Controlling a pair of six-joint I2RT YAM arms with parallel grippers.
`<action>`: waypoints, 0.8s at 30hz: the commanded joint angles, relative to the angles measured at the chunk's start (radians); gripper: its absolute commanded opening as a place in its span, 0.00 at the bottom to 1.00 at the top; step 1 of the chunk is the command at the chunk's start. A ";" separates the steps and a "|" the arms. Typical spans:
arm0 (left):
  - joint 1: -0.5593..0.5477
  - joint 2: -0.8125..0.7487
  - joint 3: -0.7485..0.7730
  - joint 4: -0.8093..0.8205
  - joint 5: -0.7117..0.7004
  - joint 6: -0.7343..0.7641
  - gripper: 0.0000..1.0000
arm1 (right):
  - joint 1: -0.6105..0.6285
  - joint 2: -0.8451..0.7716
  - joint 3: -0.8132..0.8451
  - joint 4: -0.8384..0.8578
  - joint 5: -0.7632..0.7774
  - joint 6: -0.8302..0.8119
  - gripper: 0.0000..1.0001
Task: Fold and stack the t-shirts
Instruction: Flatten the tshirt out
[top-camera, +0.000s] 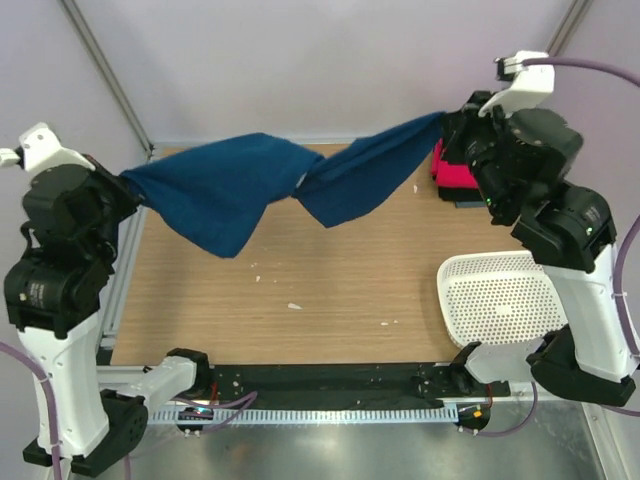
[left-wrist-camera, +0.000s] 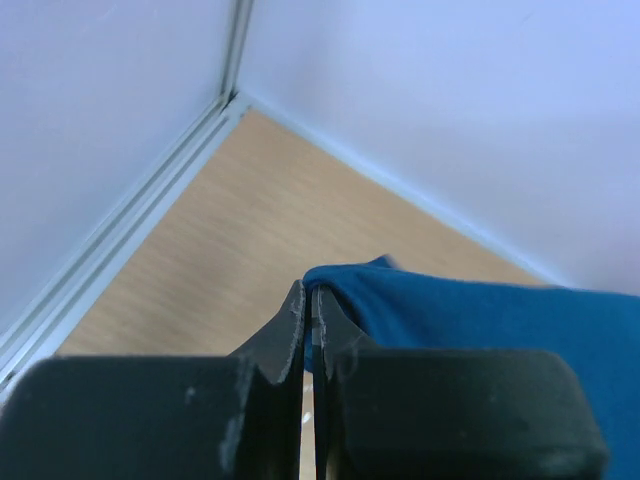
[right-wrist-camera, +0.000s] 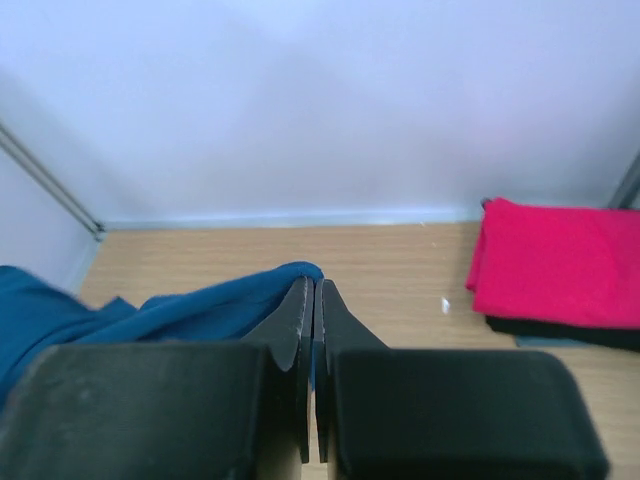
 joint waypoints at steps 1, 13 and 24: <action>0.008 0.030 -0.202 -0.095 -0.013 -0.017 0.00 | -0.001 0.038 -0.169 -0.068 0.064 0.011 0.01; 0.214 0.089 -0.833 0.263 0.303 -0.094 0.02 | -0.114 0.066 -0.726 0.104 -0.195 0.120 0.01; 0.097 -0.095 -0.981 0.192 0.447 -0.238 0.93 | -0.234 0.222 -0.814 0.265 -0.249 0.103 0.01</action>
